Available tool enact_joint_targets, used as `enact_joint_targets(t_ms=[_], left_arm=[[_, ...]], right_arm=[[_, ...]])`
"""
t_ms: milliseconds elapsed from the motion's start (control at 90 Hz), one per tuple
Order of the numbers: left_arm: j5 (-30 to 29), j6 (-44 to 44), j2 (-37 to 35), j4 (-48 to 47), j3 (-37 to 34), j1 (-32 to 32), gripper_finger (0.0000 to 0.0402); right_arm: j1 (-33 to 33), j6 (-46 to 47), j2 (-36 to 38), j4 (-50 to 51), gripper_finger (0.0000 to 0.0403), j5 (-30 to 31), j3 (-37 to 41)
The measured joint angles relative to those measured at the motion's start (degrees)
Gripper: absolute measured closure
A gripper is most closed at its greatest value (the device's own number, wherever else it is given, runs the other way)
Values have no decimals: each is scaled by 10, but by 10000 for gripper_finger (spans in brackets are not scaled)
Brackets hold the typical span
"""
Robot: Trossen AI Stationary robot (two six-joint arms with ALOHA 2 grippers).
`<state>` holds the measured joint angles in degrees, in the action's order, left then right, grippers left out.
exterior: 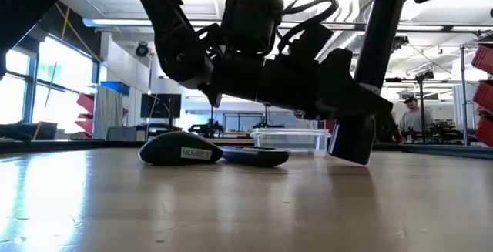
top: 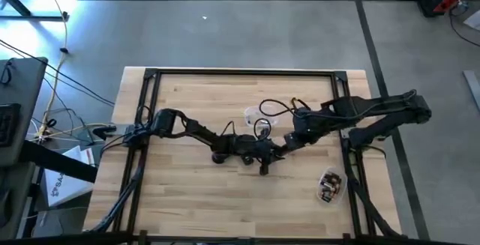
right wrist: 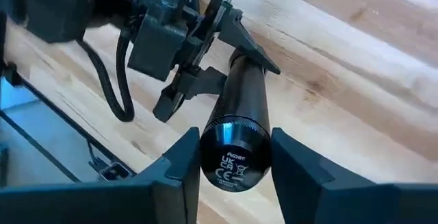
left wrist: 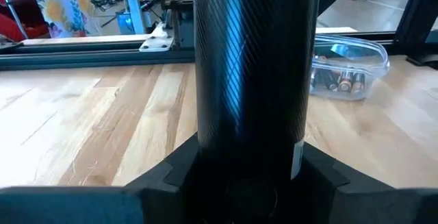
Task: Insert battery
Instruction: Open the flashlight cover
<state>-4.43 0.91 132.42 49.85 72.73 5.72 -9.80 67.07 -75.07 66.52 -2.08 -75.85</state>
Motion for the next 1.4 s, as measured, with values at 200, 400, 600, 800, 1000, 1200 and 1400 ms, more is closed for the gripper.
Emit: enact_joint_targets(t_ms=[200, 400, 600, 800, 1000, 1200, 1400], left_arm=[[12, -2, 0, -1, 0, 0, 268], [16, -2, 0, -1, 0, 0, 268], [25, -2, 0, -2, 0, 0, 268], [18, -14, 0, -3, 0, -3, 268], [9, -25, 0, -4, 0, -11, 268], [12, -26, -2, -17, 1, -17, 268], [18, -16, -3, -27, 2, -16, 268]], right_arm=[[0, -196, 0, 0, 291, -13, 0], [-3, -490, 0, 0, 291, -24, 0], [-15, -813, 0, 11, 287, -21, 0], [-17, -1016, 1, 21, 286, 57, -1], [-22, -1265, 0, 46, 286, 131, -1], [-33, -1340, 0, 37, 285, 166, 0], [-77, -1149, 1, 39, 284, 188, 1]])
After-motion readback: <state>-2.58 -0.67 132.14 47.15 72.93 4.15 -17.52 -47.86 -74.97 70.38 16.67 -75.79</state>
